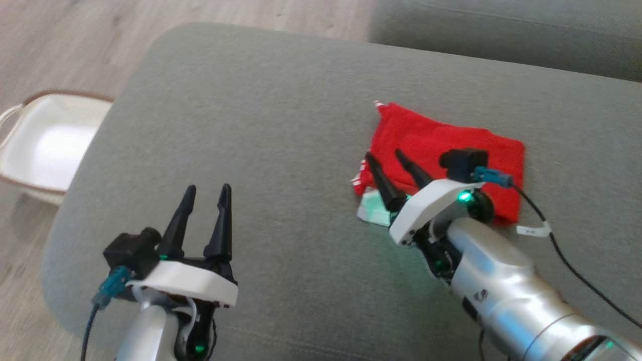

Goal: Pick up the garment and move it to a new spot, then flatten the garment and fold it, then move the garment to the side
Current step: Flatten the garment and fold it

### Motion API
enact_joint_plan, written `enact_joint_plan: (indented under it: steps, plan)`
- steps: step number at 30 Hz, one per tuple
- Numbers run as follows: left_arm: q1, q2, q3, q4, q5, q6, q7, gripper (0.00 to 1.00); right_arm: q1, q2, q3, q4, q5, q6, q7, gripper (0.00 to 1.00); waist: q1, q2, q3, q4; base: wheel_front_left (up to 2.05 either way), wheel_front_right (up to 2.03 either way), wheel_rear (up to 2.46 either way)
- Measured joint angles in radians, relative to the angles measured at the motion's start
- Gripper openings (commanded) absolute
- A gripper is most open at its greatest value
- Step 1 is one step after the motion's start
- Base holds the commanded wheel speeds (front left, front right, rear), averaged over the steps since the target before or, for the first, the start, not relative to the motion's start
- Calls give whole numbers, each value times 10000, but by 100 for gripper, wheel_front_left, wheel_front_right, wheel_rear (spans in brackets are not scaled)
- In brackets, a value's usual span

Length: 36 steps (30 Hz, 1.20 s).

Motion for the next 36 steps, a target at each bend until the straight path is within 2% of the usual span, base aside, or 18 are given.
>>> enact_joint_plan:
  steps: [3,7,10,13,17,20,24,27,36]
  plan:
    - [5,-4,186,-336,84,50,0,100,-205,-6,-554,548,-637,0,-157,100,0,0,-110,-464,0,0,0]
    - [12,2,512,-859,88,194,0,100,-291,-167,-2393,336,-2376,0,-157,100,0,0,-232,-1134,0,0,0]
    - [18,-2,656,-1164,186,268,-2,100,21,-543,-3680,-729,-4075,0,-161,100,0,0,-310,-1611,0,0,0]
    - [23,-4,696,-1400,265,339,-2,100,1026,-667,-5125,-1933,-5480,0,-178,100,0,0,-363,-2047,0,0,0]
    - [35,-6,767,-1511,349,420,-2,100,2789,-443,-6675,-3407,-6911,0,-186,100,0,0,-406,-2521,0,0,0]
    - [46,-6,849,-1526,360,426,-2,100,3633,-155,-7440,-4412,-7672,0,-186,100,0,0,-429,-2770,0,0,0]
    - [182,-6,876,-1517,685,412,-2,100,4271,8,-8073,-5430,-8103,0,-186,100,0,0,-487,-3000,0,0,0]
    - [436,-4,874,-1496,688,412,-2,100,4766,44,-8220,-5891,-7683,0,-186,100,0,0,-540,-3086,0,0,0]
    - [698,-2,934,-1498,686,428,-2,100,5339,94,-8234,-6230,-7436,0,-186,100,0,0,-588,-3226,0,0,0]
